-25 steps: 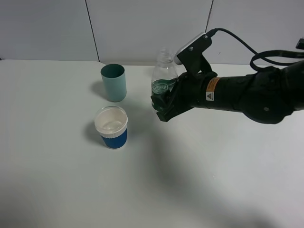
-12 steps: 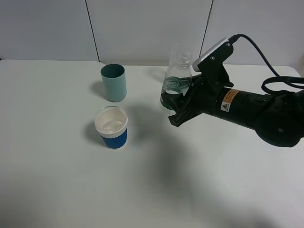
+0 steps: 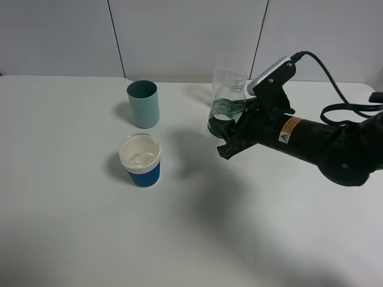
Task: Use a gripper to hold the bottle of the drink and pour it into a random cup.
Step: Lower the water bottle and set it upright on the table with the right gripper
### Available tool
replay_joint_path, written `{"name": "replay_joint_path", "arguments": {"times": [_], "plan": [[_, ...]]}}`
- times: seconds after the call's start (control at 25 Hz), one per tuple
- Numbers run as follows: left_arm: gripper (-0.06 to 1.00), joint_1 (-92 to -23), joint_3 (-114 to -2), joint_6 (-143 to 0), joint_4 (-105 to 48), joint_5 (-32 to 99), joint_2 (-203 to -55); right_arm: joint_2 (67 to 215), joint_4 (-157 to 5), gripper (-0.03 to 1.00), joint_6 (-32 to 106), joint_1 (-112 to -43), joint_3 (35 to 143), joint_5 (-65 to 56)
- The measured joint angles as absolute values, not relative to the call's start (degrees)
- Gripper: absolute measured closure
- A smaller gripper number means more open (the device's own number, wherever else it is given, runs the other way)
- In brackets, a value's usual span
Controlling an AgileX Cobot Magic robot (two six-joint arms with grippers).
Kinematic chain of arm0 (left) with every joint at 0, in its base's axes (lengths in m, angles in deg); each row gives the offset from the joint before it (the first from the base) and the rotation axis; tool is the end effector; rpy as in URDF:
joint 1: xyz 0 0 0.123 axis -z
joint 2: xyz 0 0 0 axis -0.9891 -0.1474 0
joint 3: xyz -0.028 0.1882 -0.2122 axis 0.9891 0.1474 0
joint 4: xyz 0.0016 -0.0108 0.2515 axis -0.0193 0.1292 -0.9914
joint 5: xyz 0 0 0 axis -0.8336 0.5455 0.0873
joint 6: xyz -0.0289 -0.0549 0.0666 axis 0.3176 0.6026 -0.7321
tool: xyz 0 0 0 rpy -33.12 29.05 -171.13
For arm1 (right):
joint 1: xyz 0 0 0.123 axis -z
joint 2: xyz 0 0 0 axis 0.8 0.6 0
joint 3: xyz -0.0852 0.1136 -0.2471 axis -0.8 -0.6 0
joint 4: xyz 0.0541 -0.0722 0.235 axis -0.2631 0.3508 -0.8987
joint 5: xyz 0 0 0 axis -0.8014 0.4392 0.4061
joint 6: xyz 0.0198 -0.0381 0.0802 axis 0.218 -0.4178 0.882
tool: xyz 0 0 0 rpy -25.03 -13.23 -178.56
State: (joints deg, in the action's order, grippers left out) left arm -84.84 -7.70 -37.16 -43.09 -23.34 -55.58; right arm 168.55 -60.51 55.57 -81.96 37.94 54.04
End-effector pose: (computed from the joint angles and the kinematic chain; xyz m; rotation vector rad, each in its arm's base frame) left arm -0.0069 0.0013 0.2809 -0.0596 2.0210 0.0610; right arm 0.2552 0.1505 0.1445 -0.6713 1.7655 0.3309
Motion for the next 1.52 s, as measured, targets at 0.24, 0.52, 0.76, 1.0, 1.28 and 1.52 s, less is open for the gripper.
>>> {"name": "replay_joint_path", "arguments": {"times": [0.24, 0.52, 0.76, 1.0, 1.28, 1.52], "plan": [[-0.03, -84.84, -7.70, -37.16, -43.09, -23.34, -55.58, 173.94, -61.49, 0.41, 56.74, -81.96, 37.84, 56.38], [-0.03, -84.84, -7.70, -37.16, -43.04, -23.34, -55.58, 177.68, -61.90, 0.41, 59.17, -81.96, 37.72, 57.85], [-0.03, -84.84, -7.70, -37.16, -43.04, -23.34, -55.58, 178.44, -61.90, 0.41, 60.70, -81.96, 37.72, 58.21], [-0.03, -84.84, -7.70, -37.16, -43.04, -23.34, -55.58, 178.44, -61.90, 0.41, 60.93, -81.96, 37.72, 58.21], [-0.03, -84.84, -7.70, -37.16, -43.04, -23.34, -55.58, 178.44, -61.90, 0.41, 63.33, -81.96, 37.72, 58.00], [-0.03, -84.84, -7.70, -37.16, -43.04, -23.34, -55.58, 178.44, -61.90, 0.38, 64.61, -81.96, 37.72, 58.00]]}}
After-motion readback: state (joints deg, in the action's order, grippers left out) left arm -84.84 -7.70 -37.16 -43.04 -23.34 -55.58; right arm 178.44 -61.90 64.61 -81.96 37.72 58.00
